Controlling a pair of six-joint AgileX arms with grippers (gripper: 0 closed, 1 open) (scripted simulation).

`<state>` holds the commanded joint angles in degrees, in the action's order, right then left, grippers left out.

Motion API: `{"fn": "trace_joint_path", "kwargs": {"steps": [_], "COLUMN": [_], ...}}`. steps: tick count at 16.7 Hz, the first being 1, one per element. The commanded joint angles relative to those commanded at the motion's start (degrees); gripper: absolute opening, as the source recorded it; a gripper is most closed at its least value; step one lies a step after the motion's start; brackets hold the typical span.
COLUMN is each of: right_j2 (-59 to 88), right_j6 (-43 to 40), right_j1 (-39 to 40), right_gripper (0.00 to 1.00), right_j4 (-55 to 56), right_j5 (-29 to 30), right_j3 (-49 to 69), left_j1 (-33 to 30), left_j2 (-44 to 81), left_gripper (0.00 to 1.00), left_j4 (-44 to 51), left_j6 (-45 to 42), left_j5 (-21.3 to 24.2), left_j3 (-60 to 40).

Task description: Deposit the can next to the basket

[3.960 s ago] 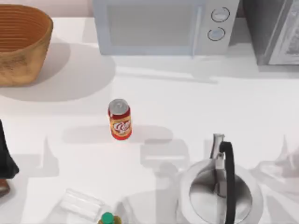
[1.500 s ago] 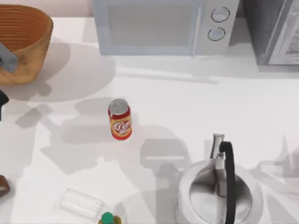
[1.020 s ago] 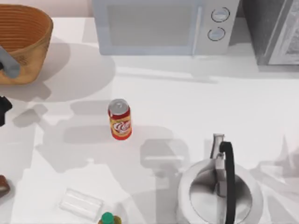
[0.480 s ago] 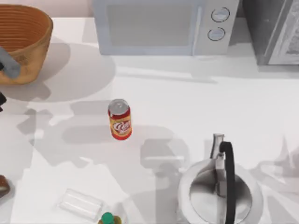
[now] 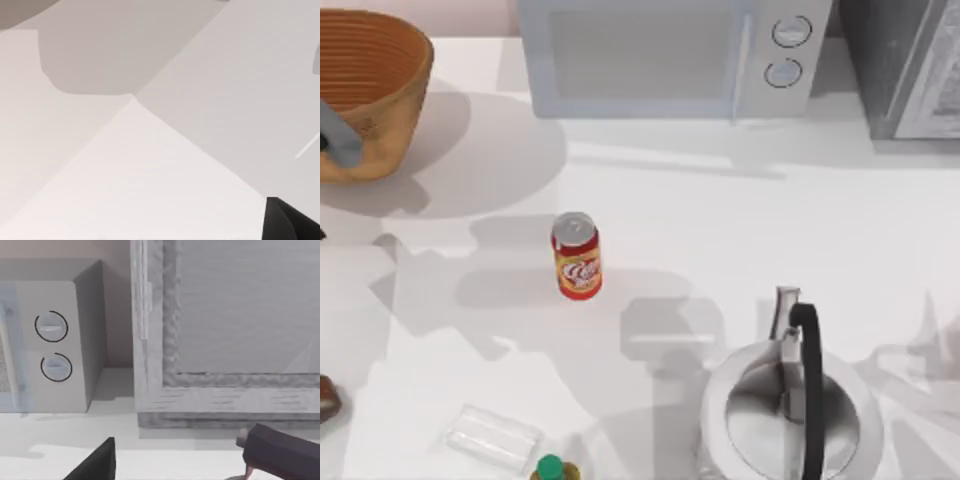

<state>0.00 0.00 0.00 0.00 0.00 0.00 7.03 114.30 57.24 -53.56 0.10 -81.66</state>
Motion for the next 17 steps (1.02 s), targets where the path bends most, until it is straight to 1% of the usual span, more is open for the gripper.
{"fn": "trace_joint_path", "kwargs": {"steps": [7,10,13,15,17], "right_j2": [0.00,0.00,0.00,0.00,0.00], "right_j6": [0.00,0.00,0.00,0.00,0.00], "right_j1": [0.00,0.00,0.00,0.00,0.00], "right_gripper": [1.00,1.00,1.00,1.00,1.00], "right_j4": [0.00,0.00,0.00,0.00,0.00], "right_j5": [0.00,0.00,0.00,0.00,0.00], "right_j3": [0.00,0.00,0.00,0.00,0.00], "left_j1": [-0.16,-2.24,-7.24,-11.85,-17.19], "left_j2": [-0.13,-0.55,-0.37,0.76,3.09], "left_gripper": [0.00,0.00,0.00,0.00,0.00], "left_j4": [0.00,1.05,3.77,6.49,9.86], "left_j6": [-0.02,2.83,11.08,19.62,30.31], "left_j5": [0.03,0.57,1.57,2.34,3.07], "left_j3": [-0.03,-3.70,-12.22,-19.27,-26.22]}}
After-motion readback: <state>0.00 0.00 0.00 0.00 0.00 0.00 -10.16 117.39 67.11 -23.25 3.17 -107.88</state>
